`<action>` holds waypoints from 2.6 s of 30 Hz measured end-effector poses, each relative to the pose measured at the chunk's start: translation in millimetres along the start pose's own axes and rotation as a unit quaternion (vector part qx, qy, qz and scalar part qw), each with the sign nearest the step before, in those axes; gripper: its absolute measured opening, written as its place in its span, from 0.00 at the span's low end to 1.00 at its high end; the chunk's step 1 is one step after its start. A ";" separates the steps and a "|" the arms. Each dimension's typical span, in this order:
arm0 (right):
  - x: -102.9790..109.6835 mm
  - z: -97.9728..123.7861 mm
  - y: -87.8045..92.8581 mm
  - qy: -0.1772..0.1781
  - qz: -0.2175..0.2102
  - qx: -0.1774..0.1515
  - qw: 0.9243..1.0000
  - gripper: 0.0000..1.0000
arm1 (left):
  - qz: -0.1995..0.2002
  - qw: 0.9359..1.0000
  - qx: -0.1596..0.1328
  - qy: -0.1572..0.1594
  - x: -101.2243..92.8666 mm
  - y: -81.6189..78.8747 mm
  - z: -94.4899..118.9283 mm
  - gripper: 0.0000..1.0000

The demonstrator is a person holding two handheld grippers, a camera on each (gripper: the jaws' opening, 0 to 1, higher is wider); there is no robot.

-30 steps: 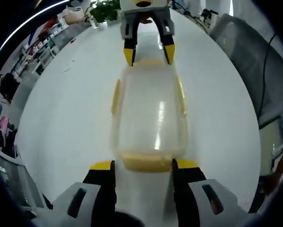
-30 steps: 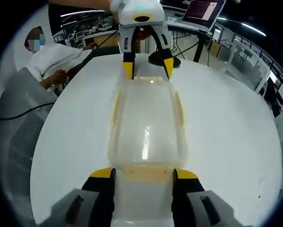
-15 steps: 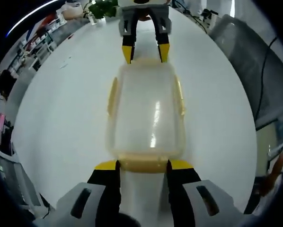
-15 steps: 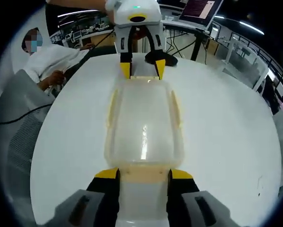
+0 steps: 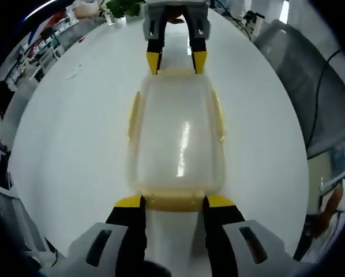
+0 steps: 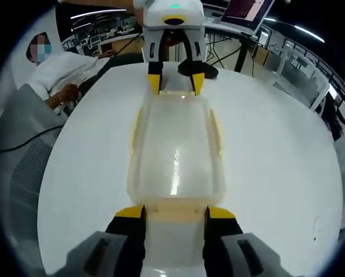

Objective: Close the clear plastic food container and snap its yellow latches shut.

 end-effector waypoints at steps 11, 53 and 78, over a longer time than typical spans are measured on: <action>0.4 -0.3 -0.1 0.002 -0.001 0.001 1.000 0.34 | 0.016 1.000 0.002 -0.002 2.5 1.4 -1.3 0.36; 12.9 76.1 -13.2 0.037 0.032 0.000 0.999 0.34 | 0.012 0.998 0.044 -0.038 -24.2 -48.3 53.6 0.35; 5.3 152.1 46.5 0.068 0.044 0.002 0.997 0.34 | 0.002 0.998 0.006 -0.060 -30.1 -139.9 48.9 0.35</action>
Point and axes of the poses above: the point that each gripper's makers call its tool centre point, and the gripper's own axes: z roughly backward along the fingers, x roughly to its left, y roughly out of its underside, the point moved 4 cm from there along z, roughly backward along the fingers, and after that the axes turned 8 degrees about y, right-handed, at the moved point
